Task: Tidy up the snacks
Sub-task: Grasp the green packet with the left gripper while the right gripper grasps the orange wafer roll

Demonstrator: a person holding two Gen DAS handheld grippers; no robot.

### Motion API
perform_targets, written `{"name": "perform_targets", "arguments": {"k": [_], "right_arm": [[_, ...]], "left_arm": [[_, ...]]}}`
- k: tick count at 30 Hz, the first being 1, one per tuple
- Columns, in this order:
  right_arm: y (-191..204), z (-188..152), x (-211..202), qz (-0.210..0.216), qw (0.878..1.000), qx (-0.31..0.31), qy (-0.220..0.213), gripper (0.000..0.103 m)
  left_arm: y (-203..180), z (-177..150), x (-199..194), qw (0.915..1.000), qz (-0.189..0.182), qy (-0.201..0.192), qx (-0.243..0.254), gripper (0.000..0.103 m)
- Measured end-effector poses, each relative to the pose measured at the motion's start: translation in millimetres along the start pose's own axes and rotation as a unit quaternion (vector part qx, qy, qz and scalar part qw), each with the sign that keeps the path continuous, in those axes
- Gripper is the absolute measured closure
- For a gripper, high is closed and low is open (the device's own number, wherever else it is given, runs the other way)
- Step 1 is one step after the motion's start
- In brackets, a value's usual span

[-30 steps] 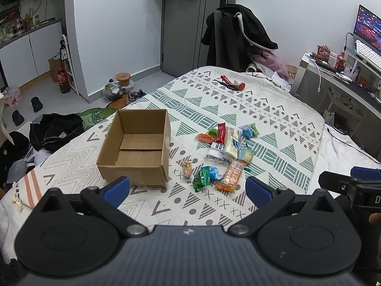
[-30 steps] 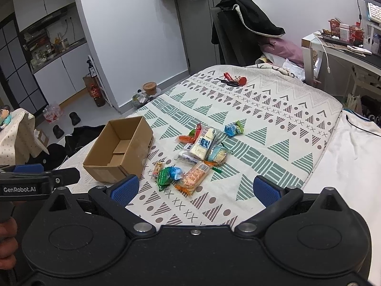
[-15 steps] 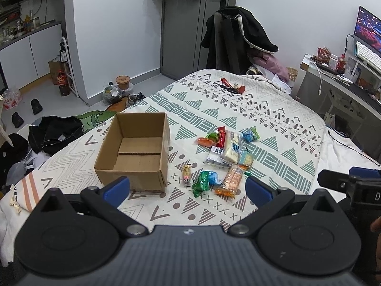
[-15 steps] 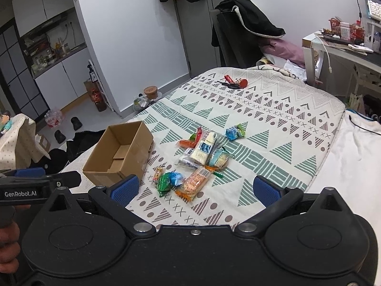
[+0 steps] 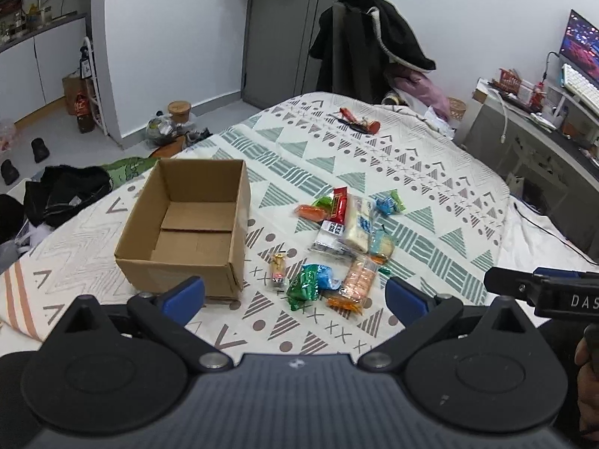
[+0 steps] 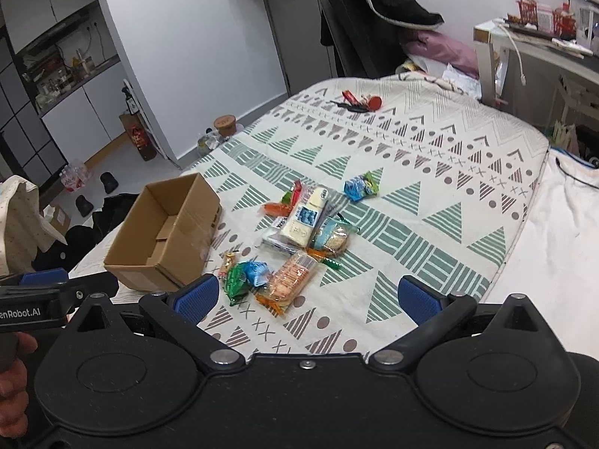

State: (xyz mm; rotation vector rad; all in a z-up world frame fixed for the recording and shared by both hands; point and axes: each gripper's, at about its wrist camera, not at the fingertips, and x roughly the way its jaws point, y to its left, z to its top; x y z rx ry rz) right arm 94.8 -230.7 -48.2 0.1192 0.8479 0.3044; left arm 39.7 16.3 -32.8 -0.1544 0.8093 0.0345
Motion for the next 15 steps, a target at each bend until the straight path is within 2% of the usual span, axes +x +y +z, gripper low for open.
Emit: {"name": "perform_targets", "arguments": {"k": [6,11,15], "right_arm": [[-4,4,29,0.012,1.000,0.005,0.028,0.006],[-12,7,55,0.019,0.998,0.028,0.054,0.014],[-13,8,74,0.011,0.997,0.029,0.069,0.015]], "left_arm": [[7,1,25,0.9998,-0.002,0.014,-0.015,0.003],[10,4,48,0.9993,-0.008,0.026,-0.025,0.013],[10,7,69,0.9987,-0.007,0.041,-0.029,0.017]]}}
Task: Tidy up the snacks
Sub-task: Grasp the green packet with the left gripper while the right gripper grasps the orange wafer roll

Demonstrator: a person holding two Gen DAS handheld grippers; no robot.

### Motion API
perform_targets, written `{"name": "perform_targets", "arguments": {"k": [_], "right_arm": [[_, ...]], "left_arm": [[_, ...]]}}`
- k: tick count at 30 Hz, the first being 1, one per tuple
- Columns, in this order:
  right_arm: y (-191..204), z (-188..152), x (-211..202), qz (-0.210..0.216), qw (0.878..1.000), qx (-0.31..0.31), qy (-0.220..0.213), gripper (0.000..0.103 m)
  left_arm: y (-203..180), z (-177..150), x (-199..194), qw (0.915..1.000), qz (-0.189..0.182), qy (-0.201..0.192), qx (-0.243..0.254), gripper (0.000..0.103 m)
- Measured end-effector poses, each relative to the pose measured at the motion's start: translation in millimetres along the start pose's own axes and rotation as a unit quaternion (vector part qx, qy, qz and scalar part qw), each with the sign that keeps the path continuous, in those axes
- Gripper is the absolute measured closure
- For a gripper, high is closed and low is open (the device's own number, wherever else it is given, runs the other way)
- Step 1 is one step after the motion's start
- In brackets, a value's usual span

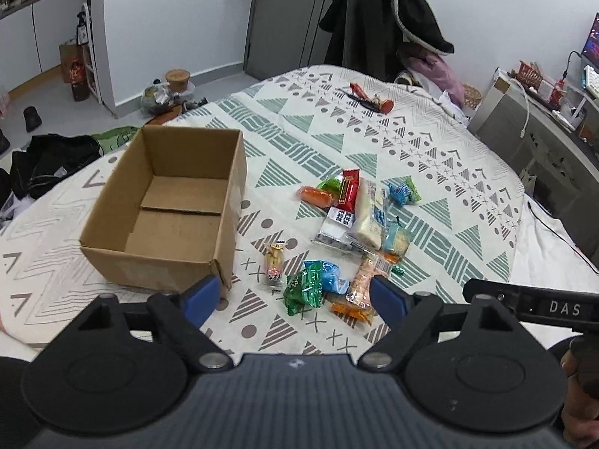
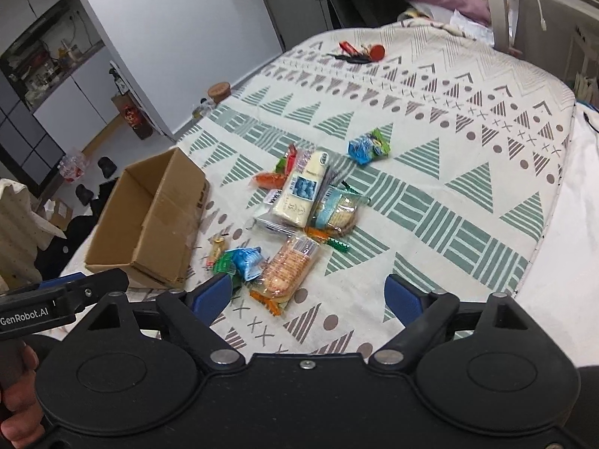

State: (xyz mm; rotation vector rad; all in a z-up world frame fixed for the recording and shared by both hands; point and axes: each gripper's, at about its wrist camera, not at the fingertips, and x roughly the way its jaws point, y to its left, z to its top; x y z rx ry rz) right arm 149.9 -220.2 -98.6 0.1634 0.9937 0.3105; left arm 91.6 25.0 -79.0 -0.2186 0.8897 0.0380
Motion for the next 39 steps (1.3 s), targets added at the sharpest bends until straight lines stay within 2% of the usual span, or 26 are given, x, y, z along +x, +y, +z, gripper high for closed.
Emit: {"name": "perform_targets", "arguments": {"k": [5,10,17,24,30,35,36,37,39], "right_arm": [[-4,4,27,-0.005,1.000,0.008,0.019,0.015],[-7,8,50,-0.004,0.999,0.018,0.040,0.015],[-10,12,73,-0.003,0.998,0.024,0.057,0.015],[-16,13,100,0.010,0.996,0.040,0.085,0.020],[-21,16,121,0.027,0.992,0.063,0.107,0.028],[-19,17,134,0.029,0.991,0.062,0.118,0.029],[-18,17,136,0.030,0.991,0.061,0.119,0.029],[-18,17,137,0.031,0.990,0.061,0.120,0.029],[-17,18,140,0.031,0.990,0.064,0.122,0.029]], "left_arm": [[-2,3,26,0.9998,0.006,0.017,0.006,0.018],[0,3,54,0.9990,0.002,0.044,0.001,0.028],[-1,3,88,0.9970,-0.011,0.076,-0.005,0.036],[-2,2,125,0.9936,-0.018,0.110,-0.014,0.052],[0,-1,149,0.9907,-0.017,0.133,-0.022,0.054],[2,0,164,0.9896,-0.010,0.141,-0.024,0.054],[3,0,165,0.9895,-0.012,0.142,-0.027,0.055],[4,0,166,0.9893,-0.014,0.142,-0.029,0.064],[6,-1,170,0.9883,-0.018,0.148,-0.033,0.069]]}}
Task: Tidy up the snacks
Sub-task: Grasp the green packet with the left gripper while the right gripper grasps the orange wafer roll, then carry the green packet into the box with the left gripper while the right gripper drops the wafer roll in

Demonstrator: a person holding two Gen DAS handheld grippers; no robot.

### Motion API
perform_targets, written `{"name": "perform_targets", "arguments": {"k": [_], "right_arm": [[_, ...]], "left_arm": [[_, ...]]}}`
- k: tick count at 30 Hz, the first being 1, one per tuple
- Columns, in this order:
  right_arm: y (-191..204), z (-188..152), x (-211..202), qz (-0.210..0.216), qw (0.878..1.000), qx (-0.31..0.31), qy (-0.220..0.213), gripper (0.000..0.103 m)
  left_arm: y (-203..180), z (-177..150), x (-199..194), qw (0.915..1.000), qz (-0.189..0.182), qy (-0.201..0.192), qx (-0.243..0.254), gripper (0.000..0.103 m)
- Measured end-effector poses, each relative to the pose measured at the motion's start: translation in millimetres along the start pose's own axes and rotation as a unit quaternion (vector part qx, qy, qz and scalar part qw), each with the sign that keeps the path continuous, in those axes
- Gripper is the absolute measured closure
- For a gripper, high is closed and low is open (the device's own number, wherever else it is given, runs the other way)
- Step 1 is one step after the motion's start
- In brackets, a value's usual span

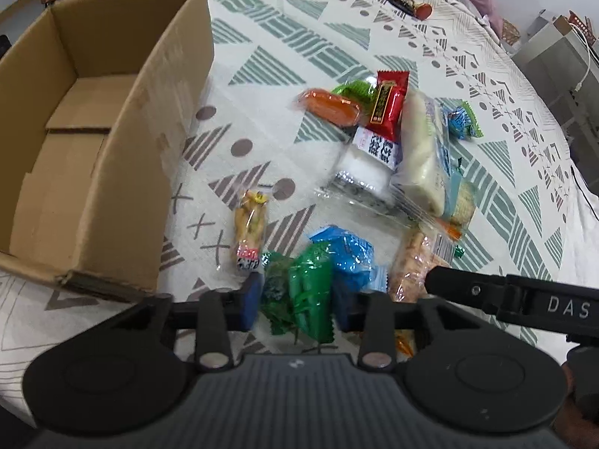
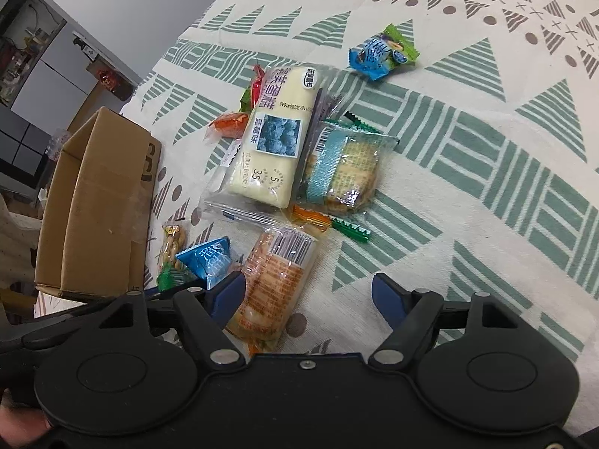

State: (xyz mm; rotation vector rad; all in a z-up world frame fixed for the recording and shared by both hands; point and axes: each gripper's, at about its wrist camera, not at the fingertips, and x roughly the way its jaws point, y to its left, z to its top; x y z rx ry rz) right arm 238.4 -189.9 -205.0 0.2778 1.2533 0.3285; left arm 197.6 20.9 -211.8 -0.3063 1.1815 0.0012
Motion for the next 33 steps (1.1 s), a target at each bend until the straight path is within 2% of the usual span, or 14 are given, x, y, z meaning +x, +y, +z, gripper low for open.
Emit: {"name": "perform_targets", "arguments": {"k": [11,14,17,24,33], "right_arm": [[14,-1,9,-0.006,1.000,-0.009,-0.004,0.029],[18,-3,12,-0.009,1.000,-0.018,-0.003,0.040],[20,-6,12,-0.011,0.999,-0.031,-0.003,0.063],[20,-13,-4,-0.015,0.999,-0.031,-0.022,0.071],[24,-23,-30,-0.005,0.998,-0.033,-0.049,0.076]], "left_arm": [[0,-1,-13,0.9998,-0.010,-0.019,-0.001,0.077],[0,-2,-21,0.9996,-0.011,-0.027,-0.003,0.077],[1,-3,-29,0.9993,-0.011,-0.036,-0.005,0.078],[0,-8,-54,0.9981,-0.009,-0.060,-0.002,0.078],[1,-18,-87,0.9956,-0.005,-0.093,-0.003,0.078]]}}
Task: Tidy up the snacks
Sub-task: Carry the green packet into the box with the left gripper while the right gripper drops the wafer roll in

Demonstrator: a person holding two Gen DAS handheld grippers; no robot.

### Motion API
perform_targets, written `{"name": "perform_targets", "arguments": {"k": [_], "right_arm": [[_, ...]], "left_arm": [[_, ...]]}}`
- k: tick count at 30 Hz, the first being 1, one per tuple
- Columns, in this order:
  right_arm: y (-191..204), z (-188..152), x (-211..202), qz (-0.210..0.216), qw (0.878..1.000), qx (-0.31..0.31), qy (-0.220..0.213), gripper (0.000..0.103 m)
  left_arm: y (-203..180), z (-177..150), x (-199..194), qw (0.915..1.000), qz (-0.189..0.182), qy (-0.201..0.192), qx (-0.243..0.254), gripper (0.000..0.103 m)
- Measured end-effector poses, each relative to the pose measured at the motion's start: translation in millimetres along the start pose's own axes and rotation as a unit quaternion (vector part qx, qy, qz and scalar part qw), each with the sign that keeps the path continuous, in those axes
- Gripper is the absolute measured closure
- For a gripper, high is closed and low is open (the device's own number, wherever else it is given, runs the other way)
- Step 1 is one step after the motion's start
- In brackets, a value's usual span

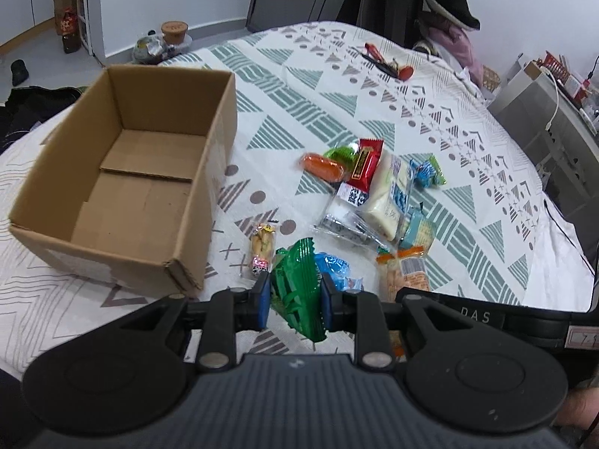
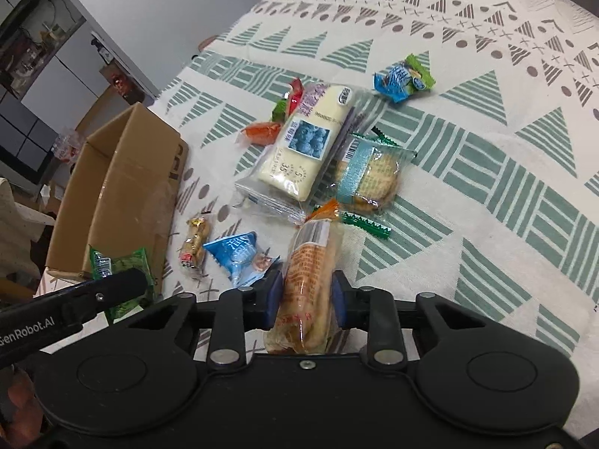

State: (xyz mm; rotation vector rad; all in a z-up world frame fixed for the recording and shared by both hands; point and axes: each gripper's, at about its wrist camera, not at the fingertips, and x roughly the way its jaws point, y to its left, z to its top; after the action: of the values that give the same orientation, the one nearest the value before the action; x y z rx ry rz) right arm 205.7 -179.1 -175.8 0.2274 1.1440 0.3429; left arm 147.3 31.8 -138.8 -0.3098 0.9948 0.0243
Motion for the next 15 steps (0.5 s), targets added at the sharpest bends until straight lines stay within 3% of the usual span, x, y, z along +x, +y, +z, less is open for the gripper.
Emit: {"name": "perform_targets", "arguments": {"k": [15], "right_arm": [[16,0,-36,0.033,0.998,0.014,-0.042,0.077]], "left_arm": [[16,4,-46,0.9990,0.004,-0.043,-0.009,0.078]]}}
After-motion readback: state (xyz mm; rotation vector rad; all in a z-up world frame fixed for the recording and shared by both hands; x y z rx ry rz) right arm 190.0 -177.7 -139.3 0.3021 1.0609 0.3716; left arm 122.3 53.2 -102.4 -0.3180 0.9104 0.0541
